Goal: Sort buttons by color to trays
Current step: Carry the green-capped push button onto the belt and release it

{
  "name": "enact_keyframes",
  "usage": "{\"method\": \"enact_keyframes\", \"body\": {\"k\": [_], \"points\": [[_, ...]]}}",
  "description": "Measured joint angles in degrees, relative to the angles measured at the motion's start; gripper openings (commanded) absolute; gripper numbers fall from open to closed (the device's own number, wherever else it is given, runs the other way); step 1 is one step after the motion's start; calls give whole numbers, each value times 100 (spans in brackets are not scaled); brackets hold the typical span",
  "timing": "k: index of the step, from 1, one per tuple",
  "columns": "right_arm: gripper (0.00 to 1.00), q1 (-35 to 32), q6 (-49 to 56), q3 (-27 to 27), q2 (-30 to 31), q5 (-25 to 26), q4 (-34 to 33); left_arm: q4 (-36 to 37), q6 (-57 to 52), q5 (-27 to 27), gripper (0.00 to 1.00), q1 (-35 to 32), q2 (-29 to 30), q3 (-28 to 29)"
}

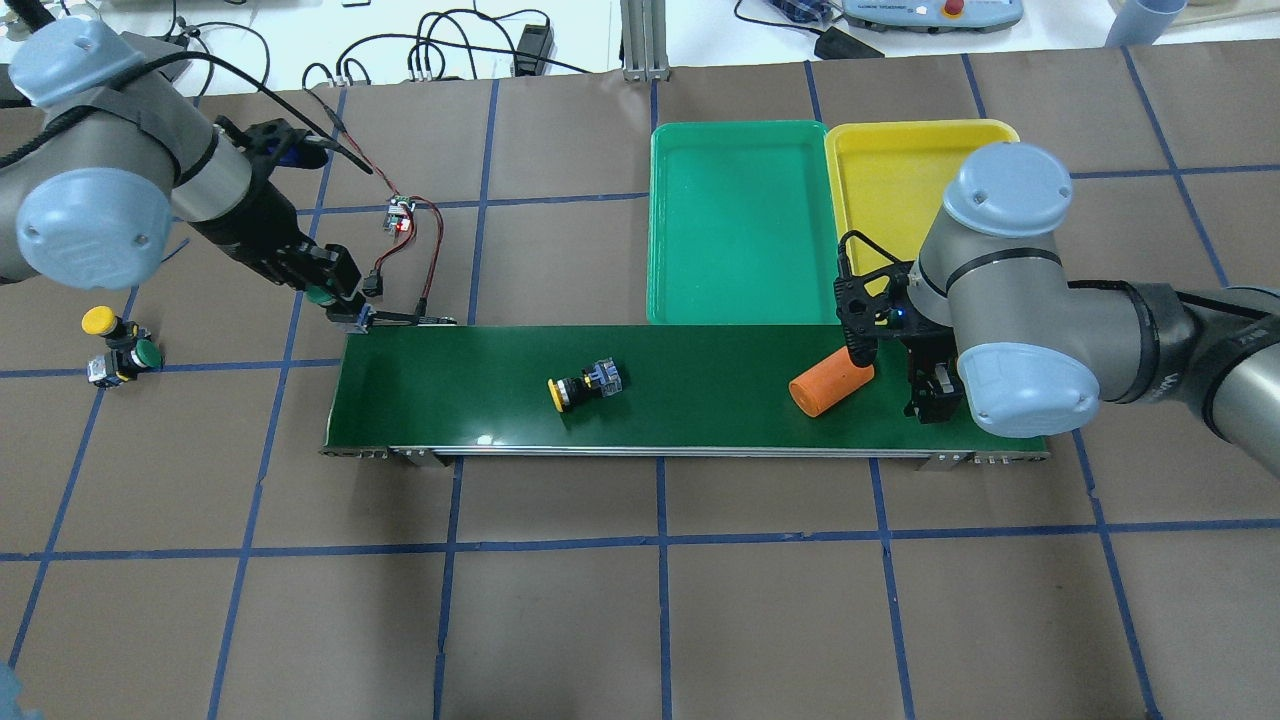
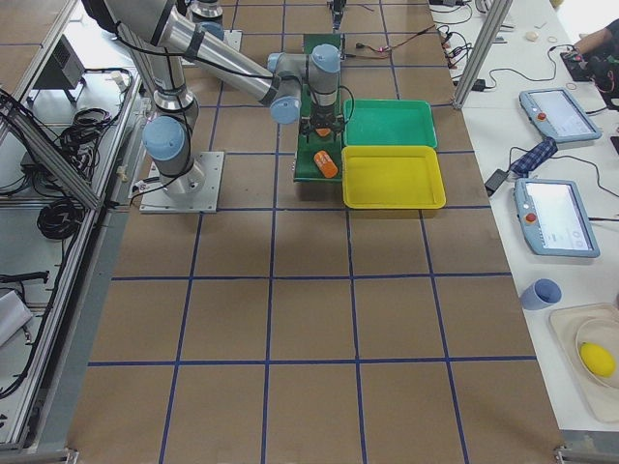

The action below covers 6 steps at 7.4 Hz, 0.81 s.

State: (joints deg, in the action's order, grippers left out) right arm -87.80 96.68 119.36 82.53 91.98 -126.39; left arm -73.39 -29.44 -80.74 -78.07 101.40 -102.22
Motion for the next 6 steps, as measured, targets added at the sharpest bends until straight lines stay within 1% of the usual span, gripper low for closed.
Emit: {"method": "enact_keyframes", "body": {"k": [2,5,6], "points": [[100,0,0,0,0,3,0,37,762,-16,0,-376,-280,-396],[100,0,0,0,0,3,0,468,1478,-38,0,-509,-236,-666],[100,0,0,0,0,-1,0,558,1639,-178,0,-548,-213,-689]]}}
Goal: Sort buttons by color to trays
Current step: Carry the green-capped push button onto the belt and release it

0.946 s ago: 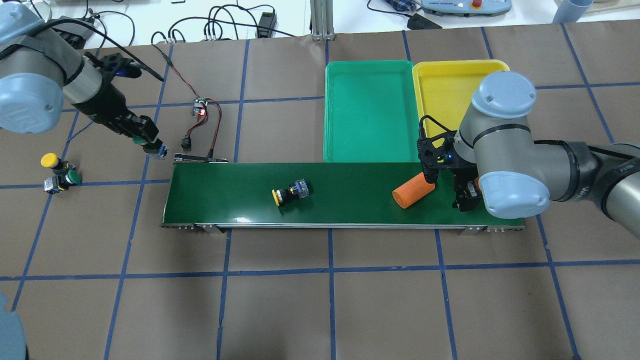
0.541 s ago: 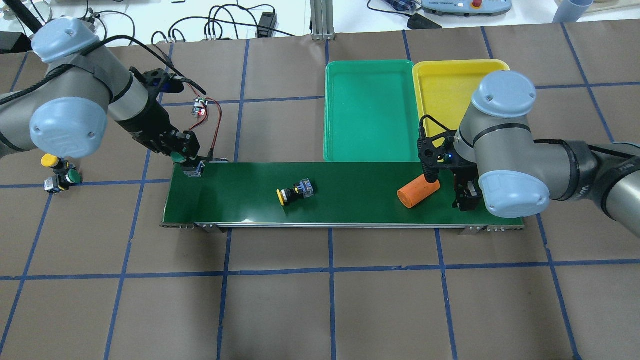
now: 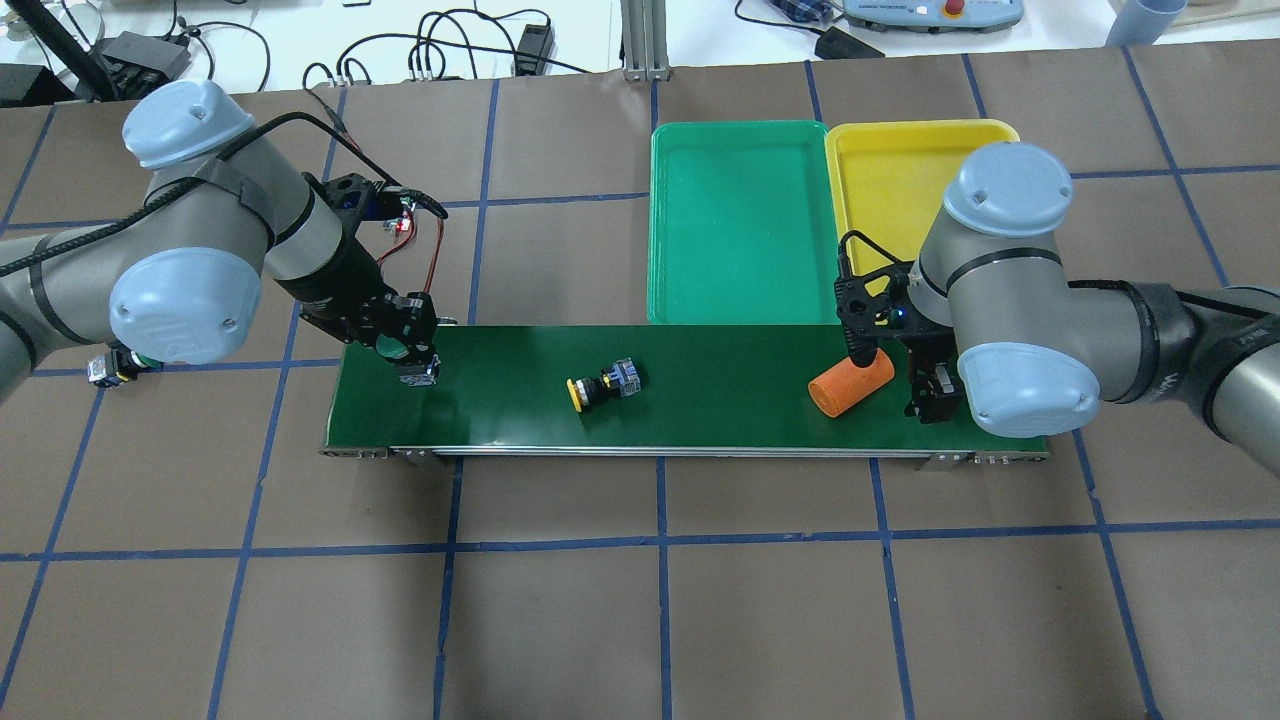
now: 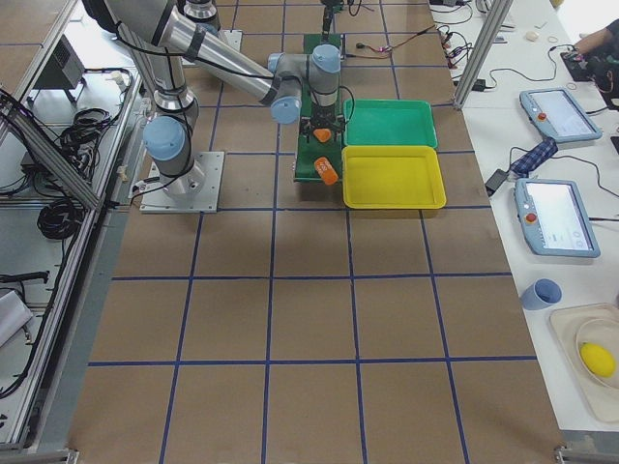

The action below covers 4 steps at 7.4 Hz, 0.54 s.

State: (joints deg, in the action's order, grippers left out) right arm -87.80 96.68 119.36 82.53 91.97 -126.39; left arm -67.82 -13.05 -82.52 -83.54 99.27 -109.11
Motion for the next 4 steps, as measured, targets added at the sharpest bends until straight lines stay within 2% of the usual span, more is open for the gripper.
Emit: {"method": "enact_keyframes", "body": {"k": [2,3,4], "points": [[100,0,0,0,0,1,0,66,114,-460,0,-114,3,-10],[100,0,0,0,0,-1,0,77,129,-557,7,-183,12,-10],[100,0,0,0,0,-2,0,82,133,-597,37,-229,30,-10]]}}
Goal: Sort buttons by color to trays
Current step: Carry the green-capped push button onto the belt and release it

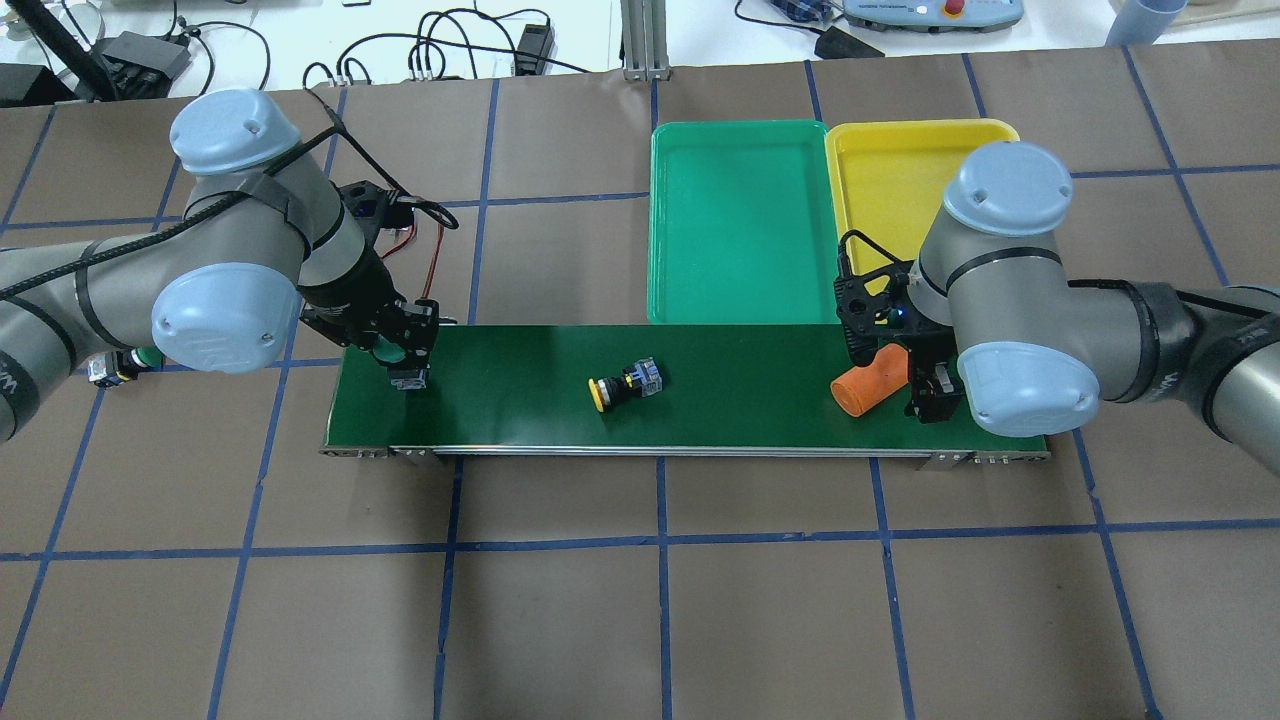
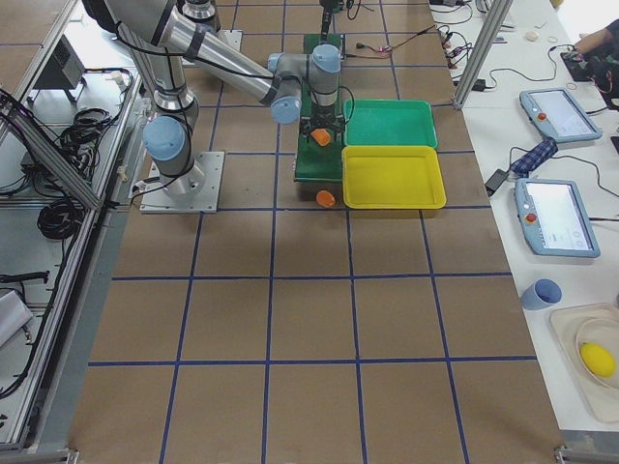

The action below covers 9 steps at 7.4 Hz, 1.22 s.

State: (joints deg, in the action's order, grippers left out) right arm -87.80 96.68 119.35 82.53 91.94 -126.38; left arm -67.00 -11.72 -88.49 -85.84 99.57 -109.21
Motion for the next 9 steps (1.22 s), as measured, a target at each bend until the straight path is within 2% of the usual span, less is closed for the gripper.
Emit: {"method": "enact_keyframes", "body": {"k": [1,2,4,9], "points": [[100,0,0,0,0,-1,0,2,15,-15,75,-39,11,0],[100,0,0,-2,0,-1,0,3,52,-15,96,-78,30,-4],[100,0,0,-3,0,5,0,18,354,49,100,-167,77,-6],[100,0,0,-4,0,8,0,41,1164,363,100,-618,146,44]]}}
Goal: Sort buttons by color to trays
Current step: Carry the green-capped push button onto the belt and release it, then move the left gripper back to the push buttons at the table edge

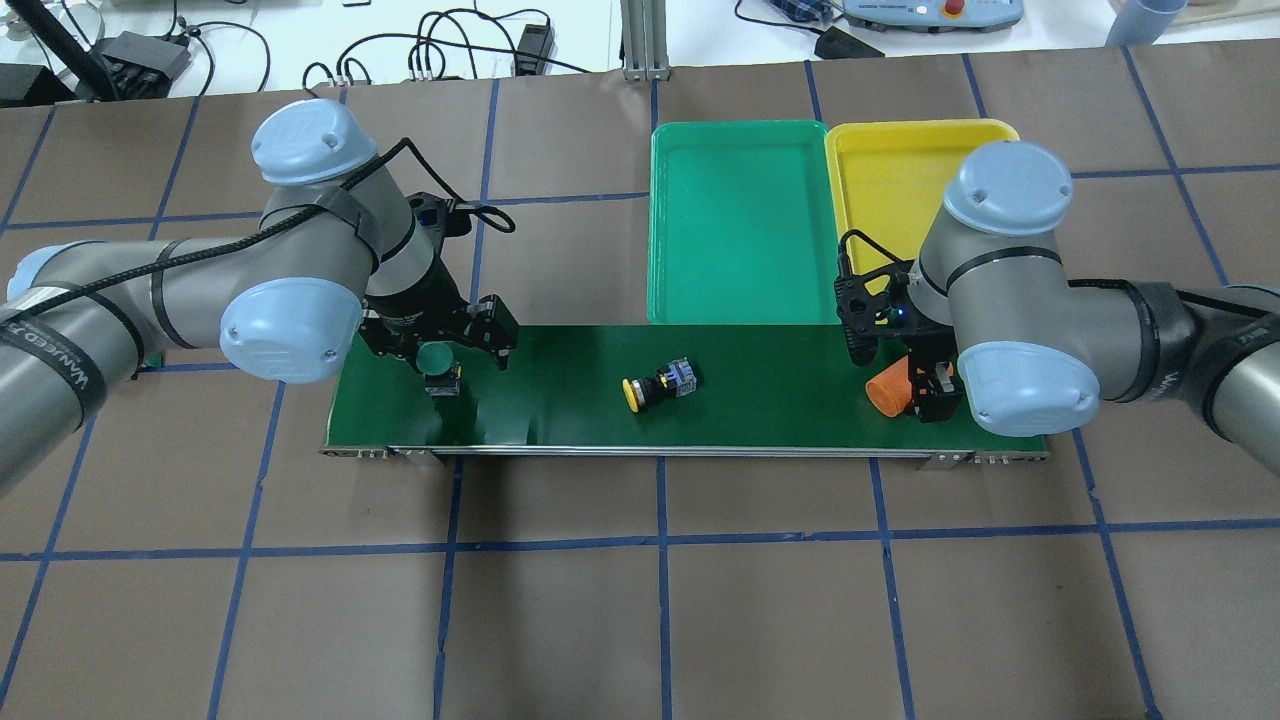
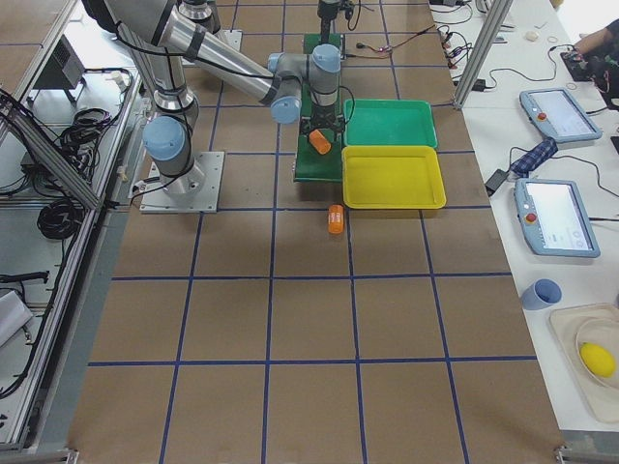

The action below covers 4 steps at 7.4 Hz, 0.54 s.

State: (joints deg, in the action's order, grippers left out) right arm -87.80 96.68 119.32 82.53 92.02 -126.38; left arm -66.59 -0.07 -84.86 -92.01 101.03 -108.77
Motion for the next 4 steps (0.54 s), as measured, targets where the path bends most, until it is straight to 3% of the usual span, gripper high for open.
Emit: {"method": "enact_keyframes", "body": {"k": [4], "points": [[100,0,0,4,0,-3,0,5,491,1166,100,-151,-21,14]]}}
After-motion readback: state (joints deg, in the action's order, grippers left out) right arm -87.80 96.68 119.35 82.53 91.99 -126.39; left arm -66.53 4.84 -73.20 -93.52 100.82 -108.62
